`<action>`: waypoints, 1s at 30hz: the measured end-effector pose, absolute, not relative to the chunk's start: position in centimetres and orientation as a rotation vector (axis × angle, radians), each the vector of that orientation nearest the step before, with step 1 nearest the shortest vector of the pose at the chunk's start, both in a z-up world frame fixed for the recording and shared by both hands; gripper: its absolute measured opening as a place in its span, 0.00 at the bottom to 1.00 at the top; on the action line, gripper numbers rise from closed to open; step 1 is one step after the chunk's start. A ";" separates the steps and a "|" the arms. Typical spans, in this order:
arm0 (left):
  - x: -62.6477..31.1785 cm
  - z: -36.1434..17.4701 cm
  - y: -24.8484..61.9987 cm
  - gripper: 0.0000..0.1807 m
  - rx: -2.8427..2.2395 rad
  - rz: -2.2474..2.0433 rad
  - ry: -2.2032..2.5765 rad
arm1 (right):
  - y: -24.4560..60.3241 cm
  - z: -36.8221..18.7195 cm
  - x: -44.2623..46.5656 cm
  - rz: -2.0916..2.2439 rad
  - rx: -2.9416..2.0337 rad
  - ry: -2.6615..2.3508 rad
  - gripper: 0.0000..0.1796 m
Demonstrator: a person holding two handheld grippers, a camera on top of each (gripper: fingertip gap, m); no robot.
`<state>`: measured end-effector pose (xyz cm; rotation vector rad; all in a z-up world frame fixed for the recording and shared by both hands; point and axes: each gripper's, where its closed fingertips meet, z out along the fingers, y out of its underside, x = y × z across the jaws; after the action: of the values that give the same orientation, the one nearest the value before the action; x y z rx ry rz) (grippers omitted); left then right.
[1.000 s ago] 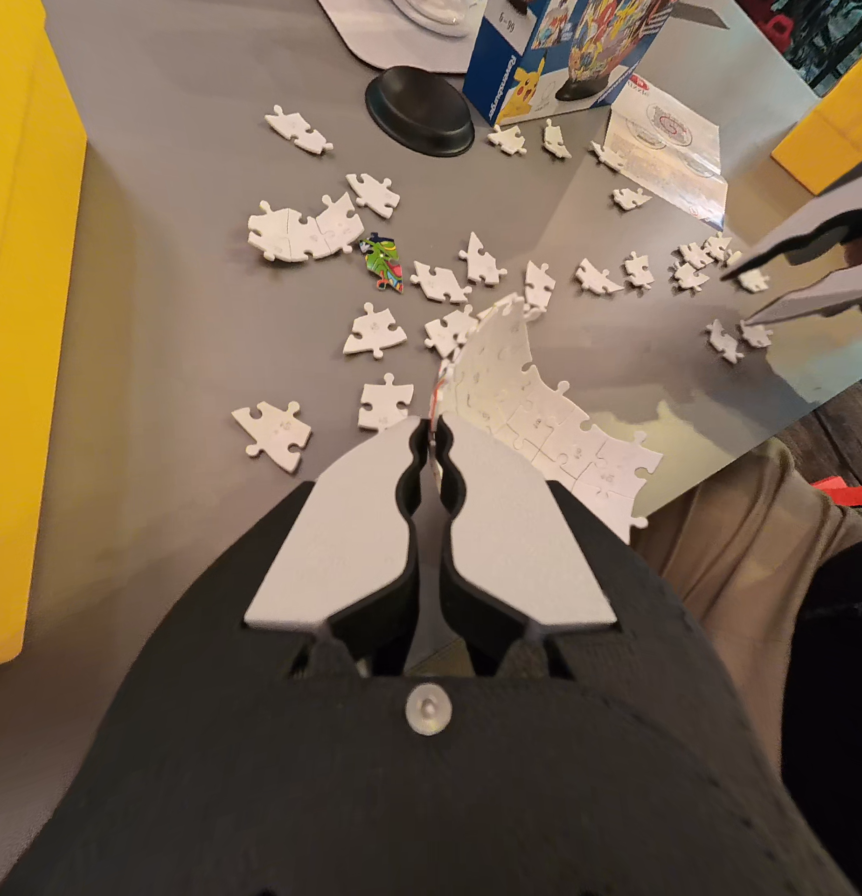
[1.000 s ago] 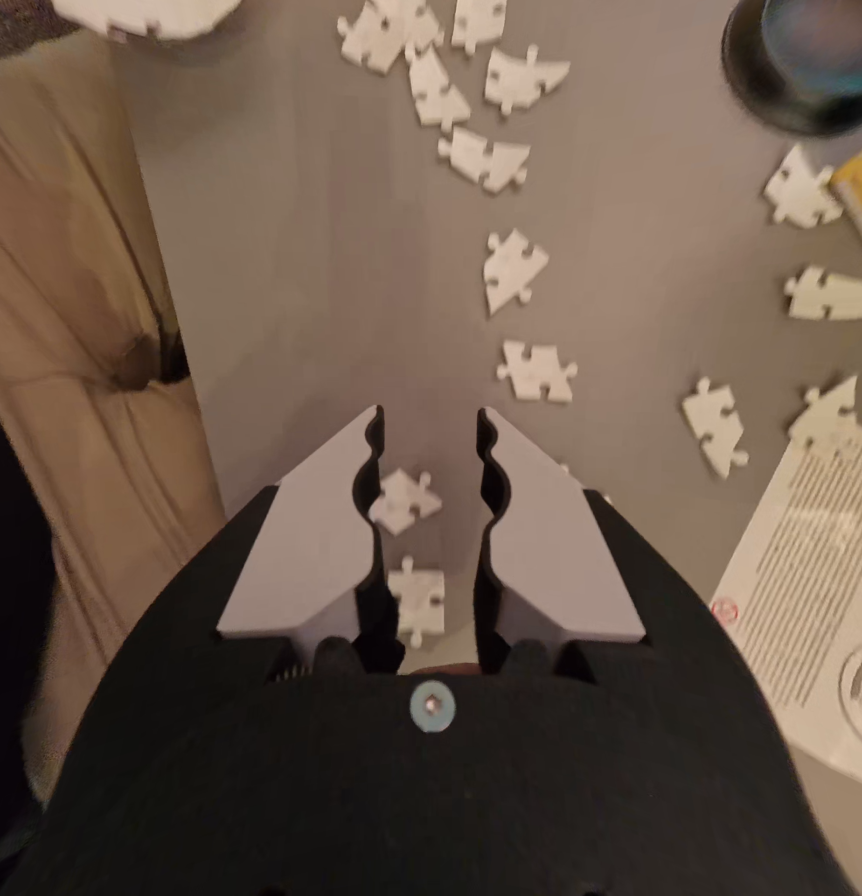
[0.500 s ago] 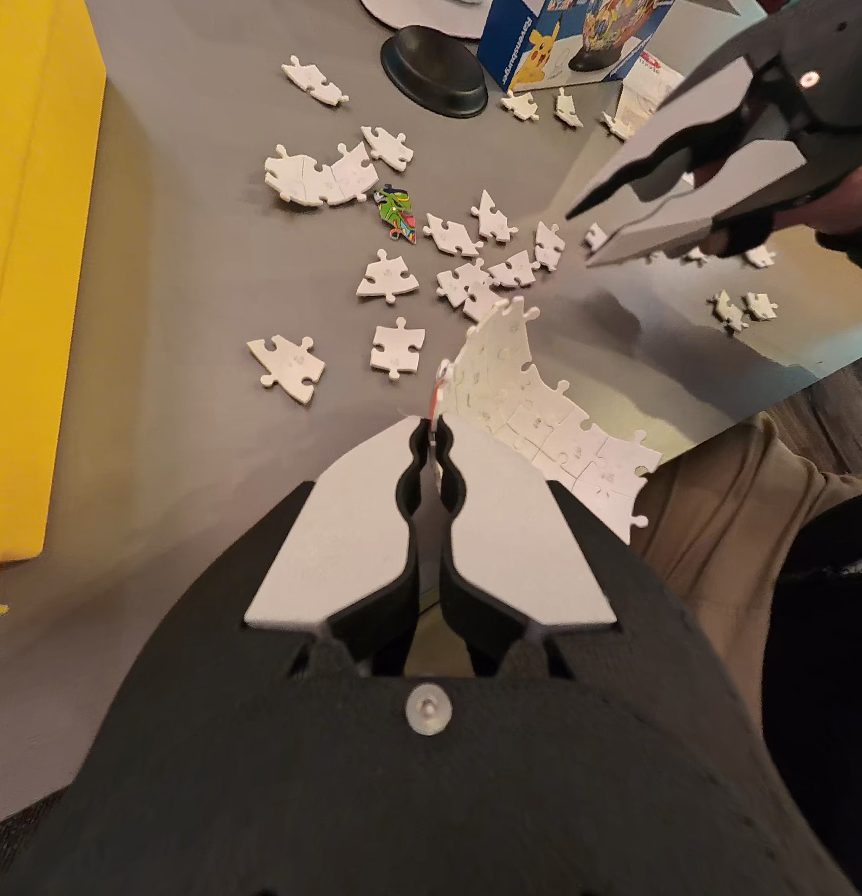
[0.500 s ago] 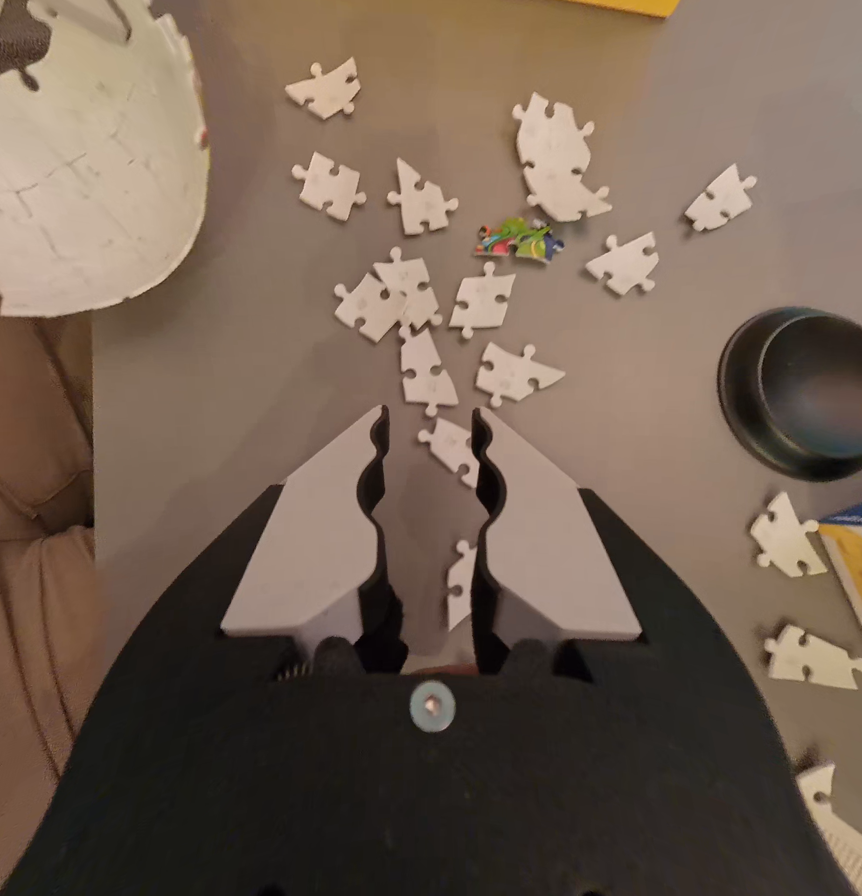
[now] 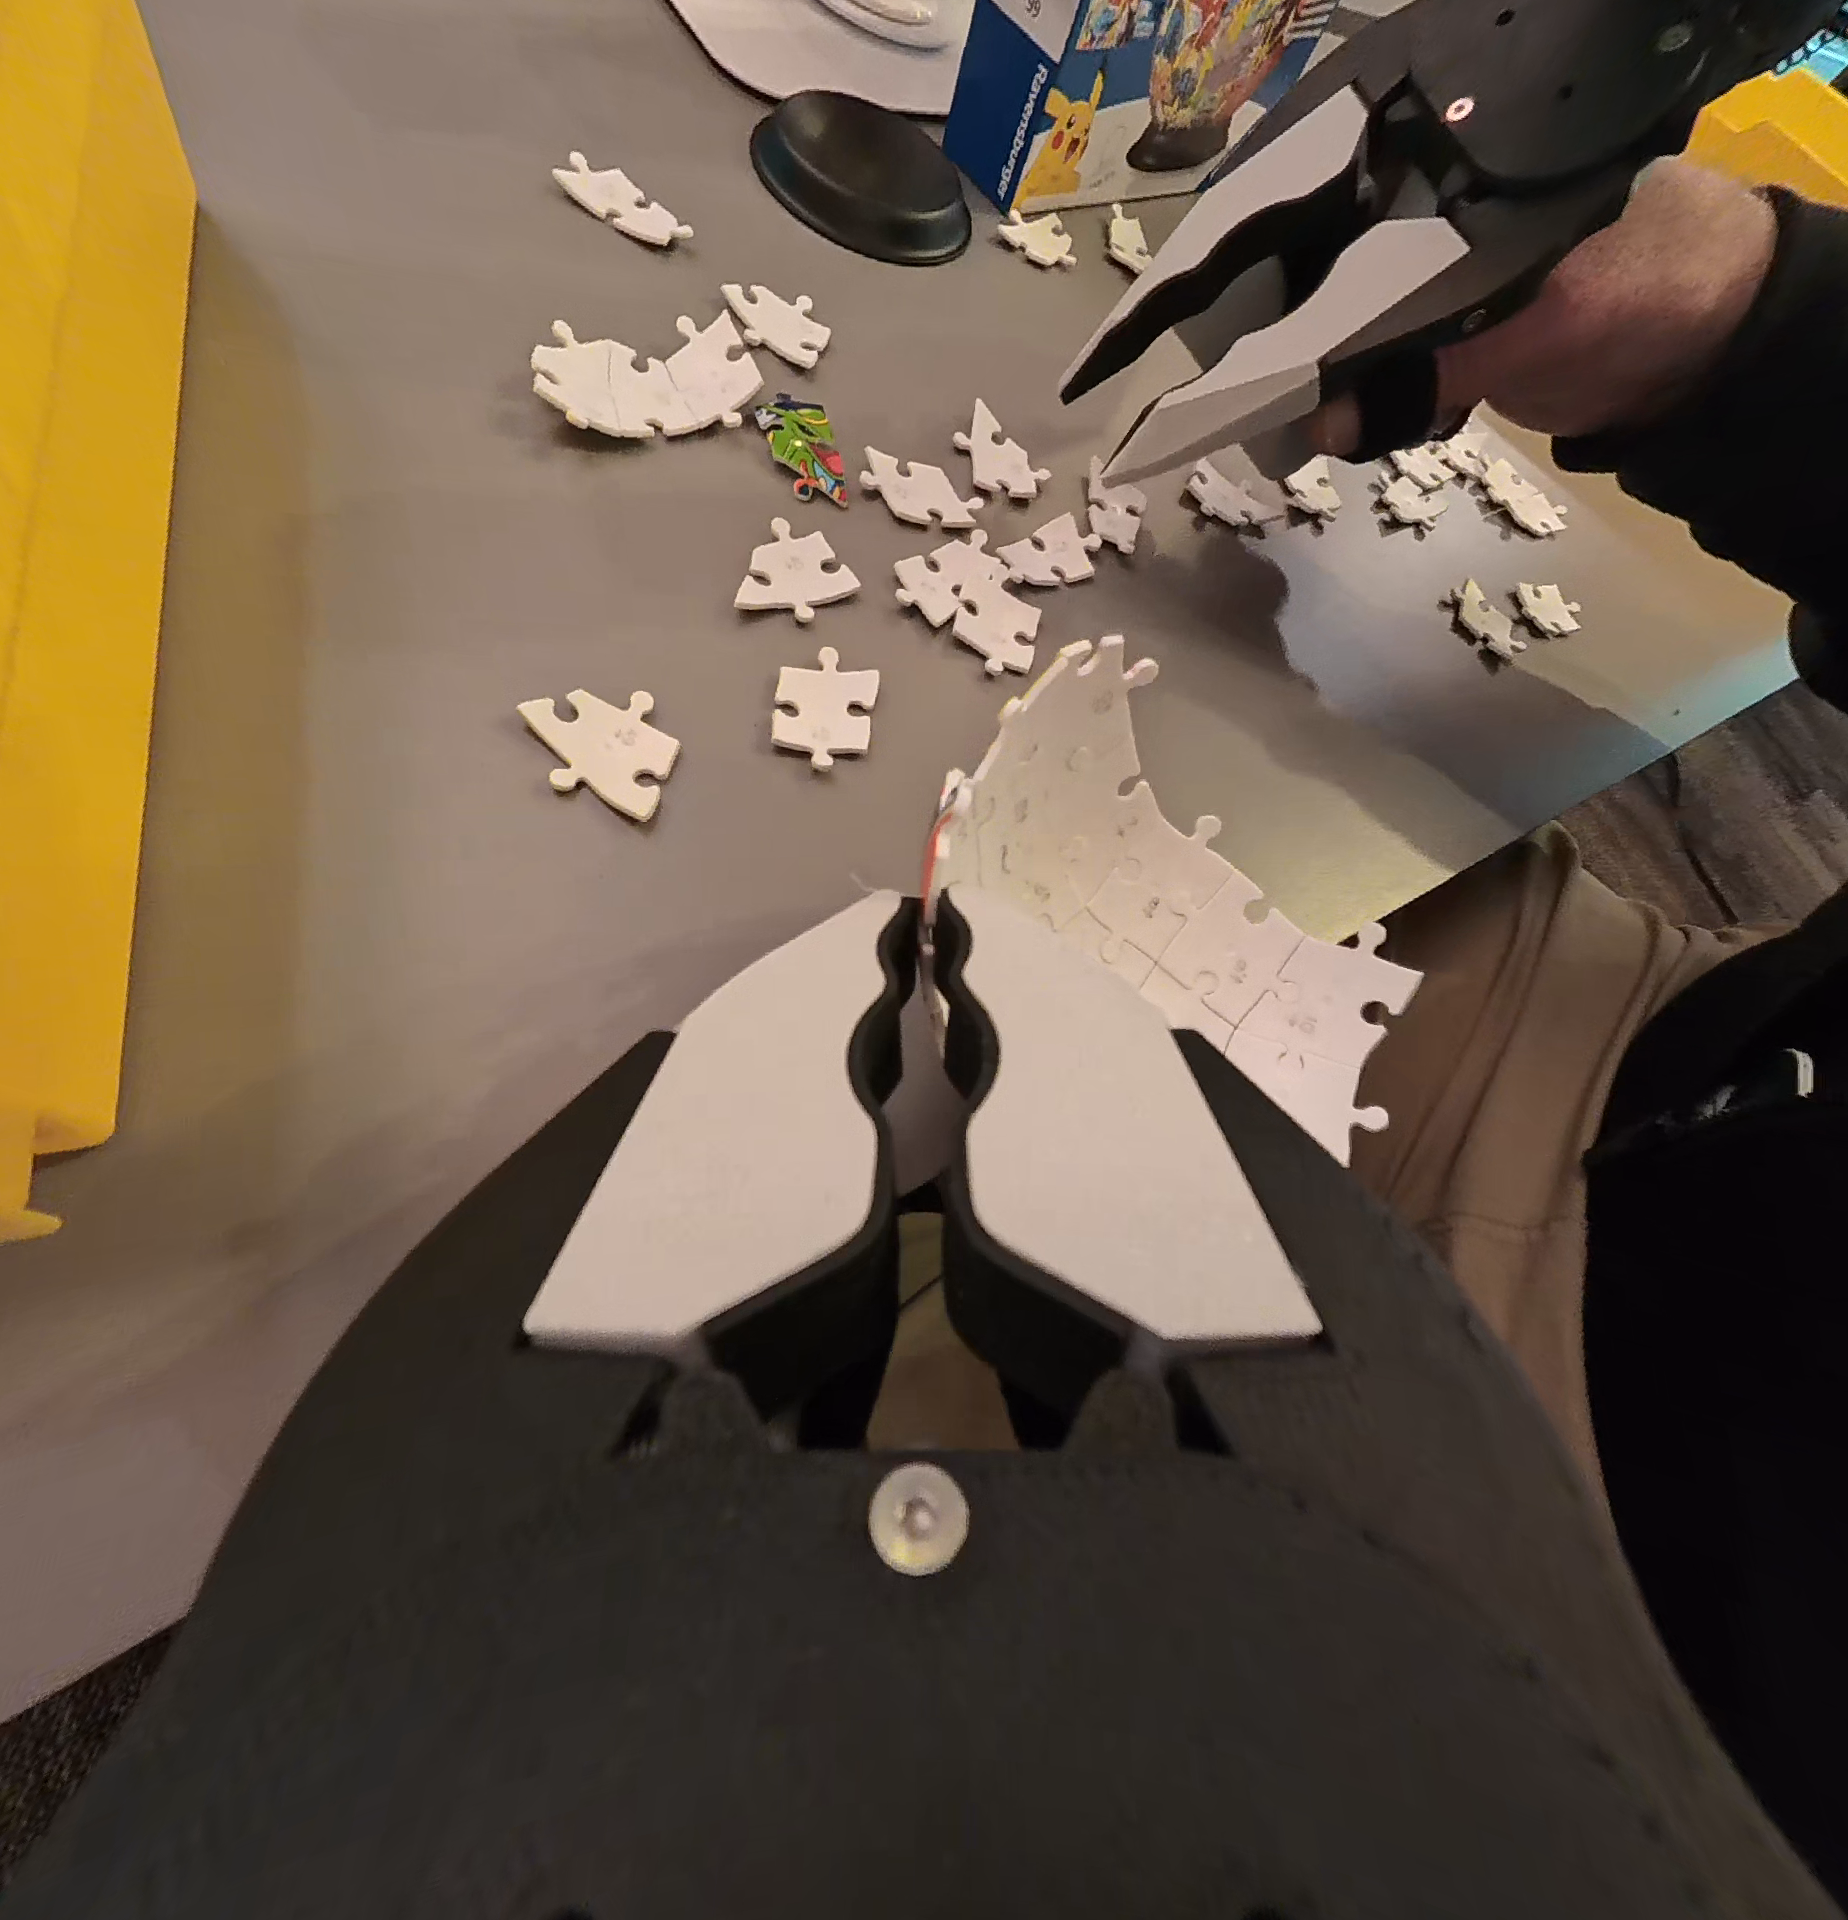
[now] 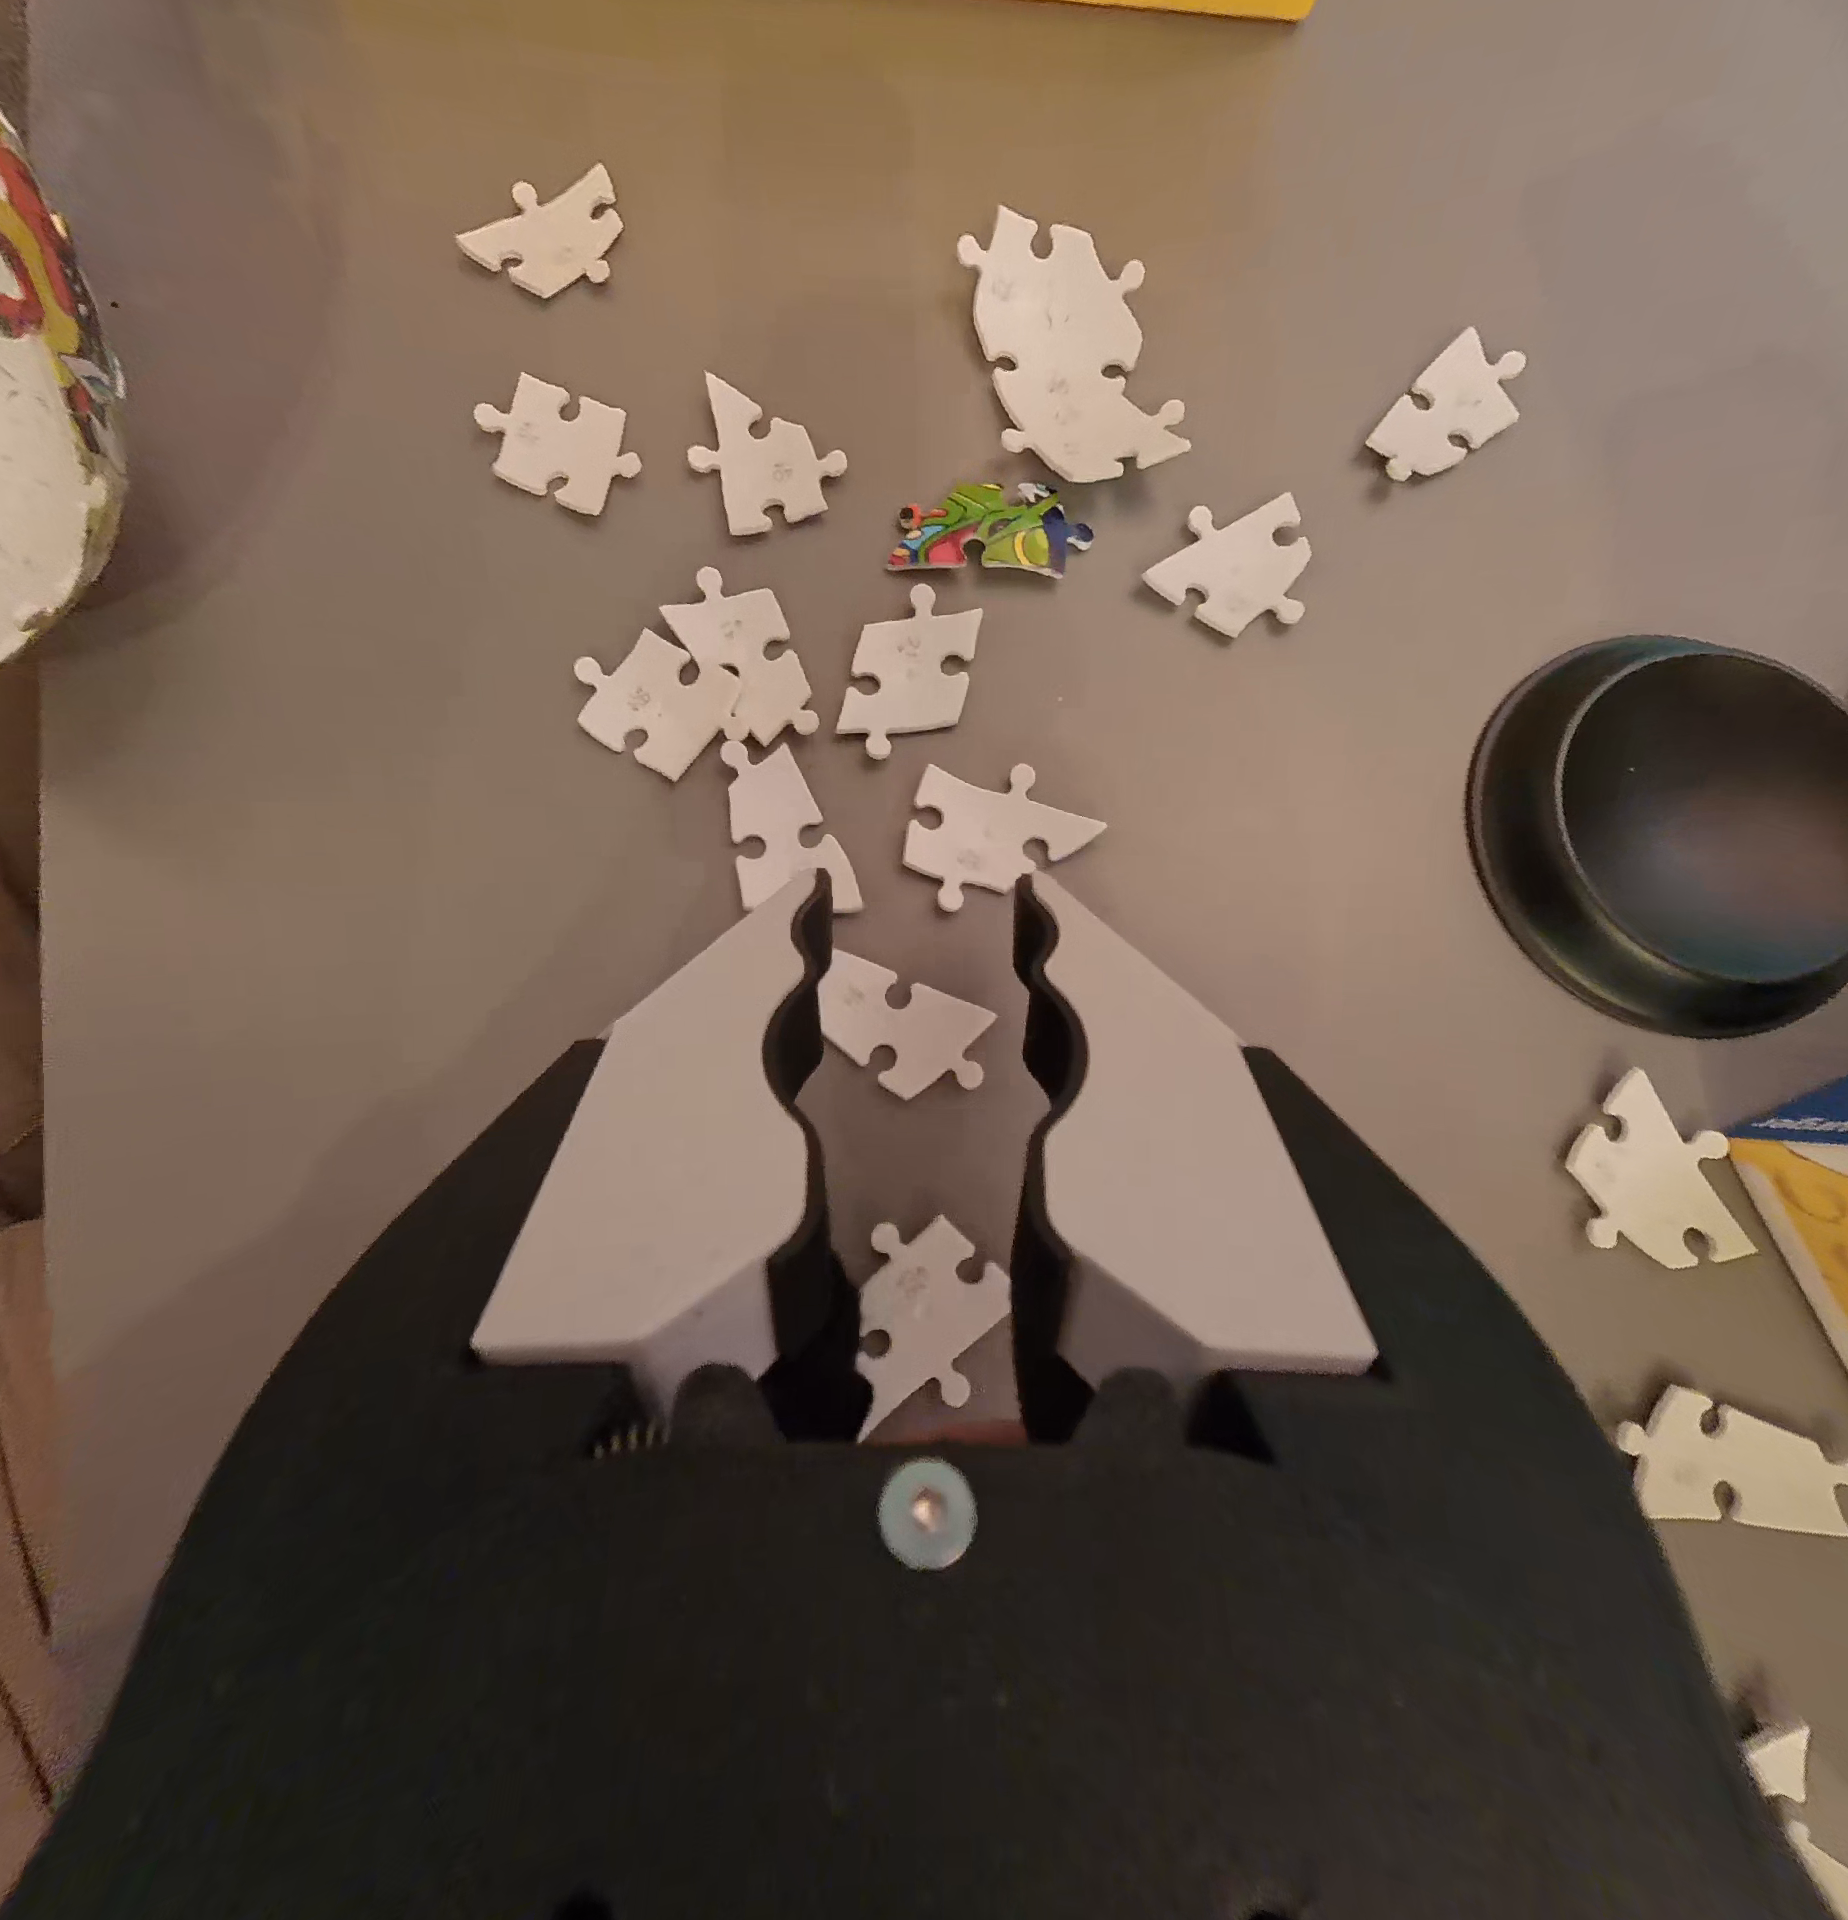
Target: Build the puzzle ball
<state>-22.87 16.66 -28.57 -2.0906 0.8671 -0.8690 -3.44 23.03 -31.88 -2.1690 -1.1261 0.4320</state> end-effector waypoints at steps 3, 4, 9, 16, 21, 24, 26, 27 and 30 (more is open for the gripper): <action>-22.7 -28.7 16.8 0.01 -2.091 -0.877 0.876 | 23.5 -32.3 -2.8 0.393 -2.189 -1.114 0.19; -22.6 -28.8 16.8 0.01 -2.088 -0.881 0.877 | 23.6 -32.4 -2.6 0.384 -2.194 -1.109 0.19; -22.4 -29.1 17.0 0.01 -2.090 -0.894 0.878 | 24.3 -32.8 -2.4 0.384 -2.206 -1.109 0.20; -22.1 -29.4 17.5 0.01 -2.089 -0.912 0.874 | 25.2 -33.9 -3.4 0.341 -2.217 -1.199 0.19; -22.0 -29.5 17.9 0.01 -2.086 -0.921 0.862 | 26.3 -33.9 -3.6 0.333 -2.213 -1.210 0.20; -21.9 -29.7 18.1 0.01 -2.089 -0.928 0.862 | 26.9 -33.4 -3.6 0.319 -2.200 -1.206 0.21; -21.8 -29.8 18.1 0.01 -2.089 -0.931 0.864 | 27.3 -33.1 -3.8 0.317 -2.190 -1.205 0.21; -21.8 -29.8 18.1 0.01 -2.090 -0.932 0.865 | 27.5 -32.9 -4.0 0.317 -2.186 -1.205 0.22; -21.8 -30.0 18.3 0.01 -2.094 -0.931 0.862 | 27.6 -32.6 -4.9 0.362 -2.170 -1.223 0.23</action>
<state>-21.78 18.30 -29.95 -2.0938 0.8619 -0.9314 -4.94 27.56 -32.58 -2.1697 -1.2233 0.3620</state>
